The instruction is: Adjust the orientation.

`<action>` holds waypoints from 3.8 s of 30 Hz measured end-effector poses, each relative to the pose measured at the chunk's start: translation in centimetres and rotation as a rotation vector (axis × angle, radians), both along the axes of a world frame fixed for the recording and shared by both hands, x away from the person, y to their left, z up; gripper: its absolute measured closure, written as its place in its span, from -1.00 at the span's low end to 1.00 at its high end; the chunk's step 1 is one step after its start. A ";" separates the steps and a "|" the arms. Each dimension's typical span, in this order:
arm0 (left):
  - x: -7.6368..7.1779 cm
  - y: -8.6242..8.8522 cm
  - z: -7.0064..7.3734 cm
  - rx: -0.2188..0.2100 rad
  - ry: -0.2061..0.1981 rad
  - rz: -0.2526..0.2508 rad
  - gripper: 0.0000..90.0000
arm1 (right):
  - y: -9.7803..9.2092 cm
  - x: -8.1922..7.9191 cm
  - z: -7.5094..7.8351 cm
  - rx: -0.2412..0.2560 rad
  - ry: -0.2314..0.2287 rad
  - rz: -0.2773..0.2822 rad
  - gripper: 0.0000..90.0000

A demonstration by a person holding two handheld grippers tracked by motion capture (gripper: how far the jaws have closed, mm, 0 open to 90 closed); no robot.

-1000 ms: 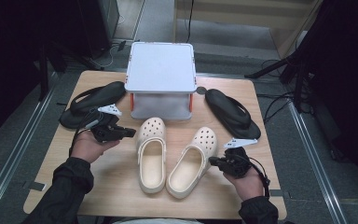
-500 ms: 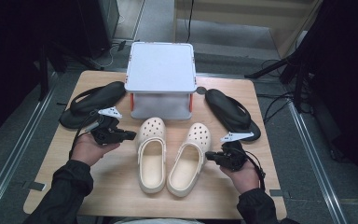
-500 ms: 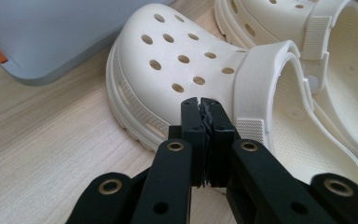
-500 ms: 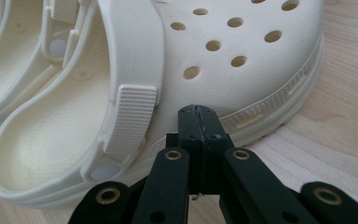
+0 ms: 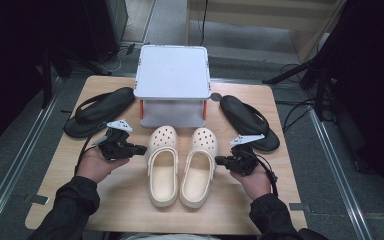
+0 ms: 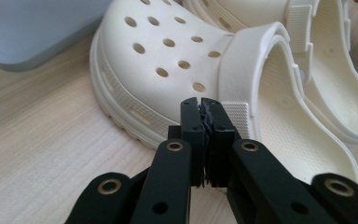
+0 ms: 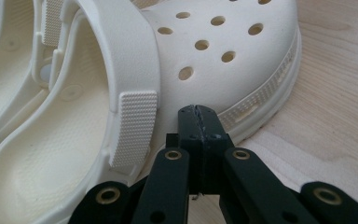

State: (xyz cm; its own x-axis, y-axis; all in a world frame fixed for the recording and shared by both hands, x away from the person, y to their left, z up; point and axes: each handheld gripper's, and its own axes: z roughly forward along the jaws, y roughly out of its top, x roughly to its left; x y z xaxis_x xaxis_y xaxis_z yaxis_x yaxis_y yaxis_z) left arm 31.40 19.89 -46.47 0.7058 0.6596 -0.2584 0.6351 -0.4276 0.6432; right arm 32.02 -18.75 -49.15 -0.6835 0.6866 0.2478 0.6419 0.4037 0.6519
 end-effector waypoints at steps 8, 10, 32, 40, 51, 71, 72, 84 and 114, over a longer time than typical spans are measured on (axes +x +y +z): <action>-0.5 -0.2 -0.2 0.002 0.002 0.005 0.97 | 0.8 0.7 0.0 -0.004 -0.003 0.014 1.00; -0.6 0.0 -0.4 -0.003 0.006 0.014 0.97 | 1.0 1.0 0.0 -0.003 -0.001 0.019 1.00; -0.4 -1.1 -2.1 0.007 0.084 0.003 0.98 | 2.1 2.3 0.0 0.002 0.008 0.037 1.00; -0.7 -0.9 -2.1 -0.004 0.108 0.002 1.00 | 2.3 2.6 -0.2 0.019 -0.002 0.036 1.00; -0.7 0.2 -1.2 -0.052 0.084 0.013 0.88 | 1.7 2.5 0.2 -0.001 -0.029 0.014 0.88; 0.7 0.2 3.4 -0.063 -0.008 0.041 0.01 | 0.8 -0.9 4.2 0.084 -0.154 -0.003 0.10; 1.0 0.2 3.6 -0.062 -0.008 0.040 0.01 | 0.9 -1.0 4.3 0.088 -0.149 -0.004 0.09; 3.8 0.9 6.1 -0.100 -0.021 0.044 0.56 | 2.4 -3.6 5.1 0.129 -0.102 0.054 0.18; 12.5 1.8 10.6 -0.063 -0.084 0.114 1.00 | 5.7 -6.2 2.8 0.126 -0.040 0.070 0.12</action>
